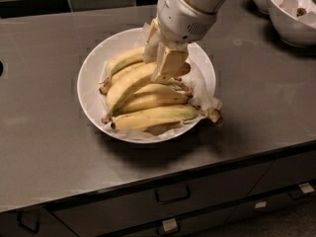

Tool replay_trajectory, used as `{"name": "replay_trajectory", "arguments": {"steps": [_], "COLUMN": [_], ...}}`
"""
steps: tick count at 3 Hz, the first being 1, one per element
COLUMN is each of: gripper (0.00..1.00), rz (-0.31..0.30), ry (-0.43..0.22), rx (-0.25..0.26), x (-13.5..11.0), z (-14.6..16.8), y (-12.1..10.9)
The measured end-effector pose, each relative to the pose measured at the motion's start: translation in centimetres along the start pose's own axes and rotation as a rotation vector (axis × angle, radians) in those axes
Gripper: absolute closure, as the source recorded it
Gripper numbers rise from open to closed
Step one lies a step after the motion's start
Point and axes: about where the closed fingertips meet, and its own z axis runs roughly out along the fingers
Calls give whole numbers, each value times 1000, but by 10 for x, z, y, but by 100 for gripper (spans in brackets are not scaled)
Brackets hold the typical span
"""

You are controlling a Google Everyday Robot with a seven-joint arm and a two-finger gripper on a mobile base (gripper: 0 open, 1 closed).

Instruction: Pick banana from white bowl

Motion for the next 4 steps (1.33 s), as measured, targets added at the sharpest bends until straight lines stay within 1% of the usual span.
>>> {"name": "replay_trajectory", "arguments": {"steps": [1, 2, 3, 4], "gripper": [100, 100, 100, 100], "rz": [-35, -55, -78, -105], "ry": [-37, -52, -50, -46], "rx": [55, 110, 154, 179], "x": [-9, -18, -31, -44], "z": [-19, -37, -53, -66], "y": [6, 13, 17, 17]}}
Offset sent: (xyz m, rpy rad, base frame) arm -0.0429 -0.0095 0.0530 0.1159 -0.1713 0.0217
